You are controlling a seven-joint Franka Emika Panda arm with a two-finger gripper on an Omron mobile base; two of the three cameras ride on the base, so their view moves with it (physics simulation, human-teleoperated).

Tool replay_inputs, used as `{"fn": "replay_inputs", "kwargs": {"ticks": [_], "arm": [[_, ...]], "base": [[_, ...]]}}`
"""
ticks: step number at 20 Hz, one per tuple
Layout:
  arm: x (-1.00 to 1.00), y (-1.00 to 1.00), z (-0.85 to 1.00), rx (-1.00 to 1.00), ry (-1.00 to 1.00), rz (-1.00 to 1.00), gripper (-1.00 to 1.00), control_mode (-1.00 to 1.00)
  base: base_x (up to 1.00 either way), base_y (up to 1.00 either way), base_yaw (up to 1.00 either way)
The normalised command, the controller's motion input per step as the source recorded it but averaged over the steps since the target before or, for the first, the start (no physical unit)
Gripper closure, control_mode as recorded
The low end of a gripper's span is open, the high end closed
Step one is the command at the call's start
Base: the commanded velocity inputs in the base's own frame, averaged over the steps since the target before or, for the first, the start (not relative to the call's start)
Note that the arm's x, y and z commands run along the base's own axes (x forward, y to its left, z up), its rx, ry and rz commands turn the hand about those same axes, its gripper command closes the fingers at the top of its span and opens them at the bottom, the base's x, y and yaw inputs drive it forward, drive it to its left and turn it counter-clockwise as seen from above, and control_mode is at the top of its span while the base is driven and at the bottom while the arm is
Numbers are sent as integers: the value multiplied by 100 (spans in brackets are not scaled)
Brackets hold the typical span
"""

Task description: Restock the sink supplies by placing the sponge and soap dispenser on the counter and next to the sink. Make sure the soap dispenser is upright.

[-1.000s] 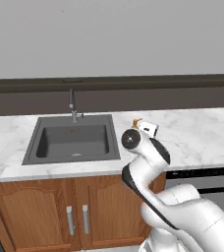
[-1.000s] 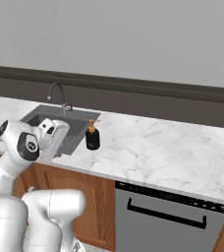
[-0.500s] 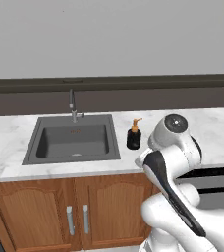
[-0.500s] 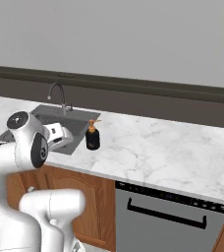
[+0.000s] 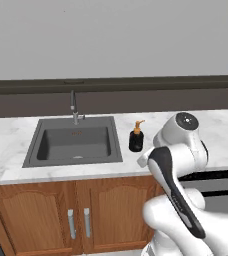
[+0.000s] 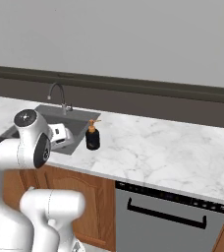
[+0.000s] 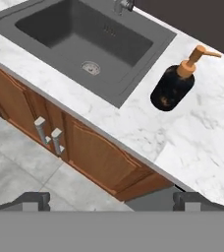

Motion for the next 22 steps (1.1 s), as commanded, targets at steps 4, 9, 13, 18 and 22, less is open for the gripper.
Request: {"fn": "replay_inputs", "kwargs": {"ticks": [4, 9, 13, 18, 22], "arm": [[-17, 0, 0, 0, -9, -11, -100, 100], [0, 0, 0, 0, 0, 0, -100, 100], [0, 0, 0, 0, 0, 0, -100, 100], [0, 0, 0, 0, 0, 0, -100, 100], [0, 0, 0, 0, 0, 0, -100, 100]], "base": [[-12, 0, -7], [-57, 0, -46], [-47, 0, -51], [-38, -4, -54], [-28, -9, -59]]}}
